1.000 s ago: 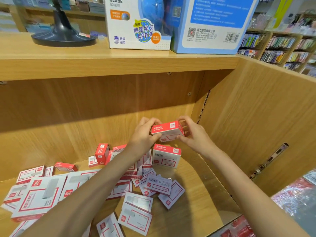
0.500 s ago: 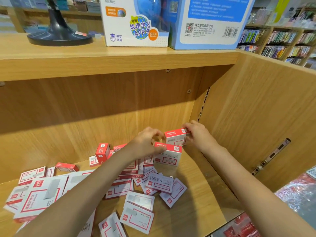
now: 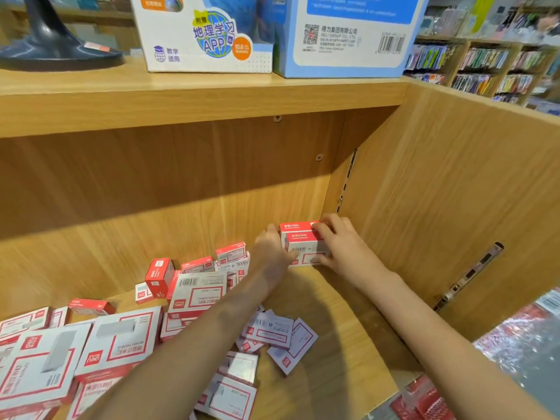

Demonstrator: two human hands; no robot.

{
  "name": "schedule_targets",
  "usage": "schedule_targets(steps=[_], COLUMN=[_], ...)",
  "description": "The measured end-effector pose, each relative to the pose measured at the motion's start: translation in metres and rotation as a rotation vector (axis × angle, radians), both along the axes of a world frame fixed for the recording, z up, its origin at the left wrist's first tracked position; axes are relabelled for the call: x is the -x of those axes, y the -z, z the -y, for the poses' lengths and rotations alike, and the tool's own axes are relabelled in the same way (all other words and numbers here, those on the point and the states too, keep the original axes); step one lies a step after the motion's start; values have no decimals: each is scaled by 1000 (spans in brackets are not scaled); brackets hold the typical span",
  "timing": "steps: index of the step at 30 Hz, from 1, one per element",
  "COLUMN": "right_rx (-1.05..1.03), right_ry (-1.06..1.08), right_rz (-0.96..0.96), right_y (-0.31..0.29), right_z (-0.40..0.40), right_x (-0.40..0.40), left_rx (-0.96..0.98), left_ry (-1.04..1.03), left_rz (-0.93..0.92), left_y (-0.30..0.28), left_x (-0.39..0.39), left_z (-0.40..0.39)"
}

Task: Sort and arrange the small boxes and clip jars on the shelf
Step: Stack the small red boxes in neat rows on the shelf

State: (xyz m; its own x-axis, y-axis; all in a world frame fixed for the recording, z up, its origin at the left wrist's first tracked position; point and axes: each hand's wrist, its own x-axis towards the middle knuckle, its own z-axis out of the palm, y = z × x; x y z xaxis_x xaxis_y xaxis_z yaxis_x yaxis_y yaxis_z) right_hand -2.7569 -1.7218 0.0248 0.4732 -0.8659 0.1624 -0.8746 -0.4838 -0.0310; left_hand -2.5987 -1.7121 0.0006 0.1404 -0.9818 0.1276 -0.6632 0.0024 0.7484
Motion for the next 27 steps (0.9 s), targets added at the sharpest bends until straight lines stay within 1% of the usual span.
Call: schedule_targets(steps=[1,2,4,7,9,11,12,14,16,19,21,24,26,27], right_rx=[118,219,327,358,357,330,317,291,225,2,-78,-124,-284,-363], right_ry=[11,25,49,86,103,103,105,113,93,4,-40,-104,-212,-279], right_rz=[-84,-119,-120,-120,-131,-125,-109,-53,62,268,345,406,413,359], right_y=[4,6,9,7,8,9,9,8,5,5,6,0,-7,-7], right_z=[1,3,7,13,14,13,11,4,-5,-23,-33,-42,-49,-53], right_x=[-2,-4,-10,-17,-19,-20,-21,-22,-24,-30,-38,-62,-82,-93], left_rx=[0,5,21,53,52,21,7,31,119,212,163,47,7,-19], left_ry=[-3,-11,-29,-36,-29,35,75,126,126,147,152,166,208,240], left_rz=[-37,-77,-108,-98,-123,-158,-149,-73,15,126,219,294,370,406], left_y=[2,3,7,12,11,10,8,1,-7,-18,-22,-22,-21,-21], left_x=[3,6,13,20,18,10,5,-6,-23,-56,-83,-120,-139,-145], left_z=[2,4,6,8,7,5,2,-9,-22,-44,-62,-89,-104,-110])
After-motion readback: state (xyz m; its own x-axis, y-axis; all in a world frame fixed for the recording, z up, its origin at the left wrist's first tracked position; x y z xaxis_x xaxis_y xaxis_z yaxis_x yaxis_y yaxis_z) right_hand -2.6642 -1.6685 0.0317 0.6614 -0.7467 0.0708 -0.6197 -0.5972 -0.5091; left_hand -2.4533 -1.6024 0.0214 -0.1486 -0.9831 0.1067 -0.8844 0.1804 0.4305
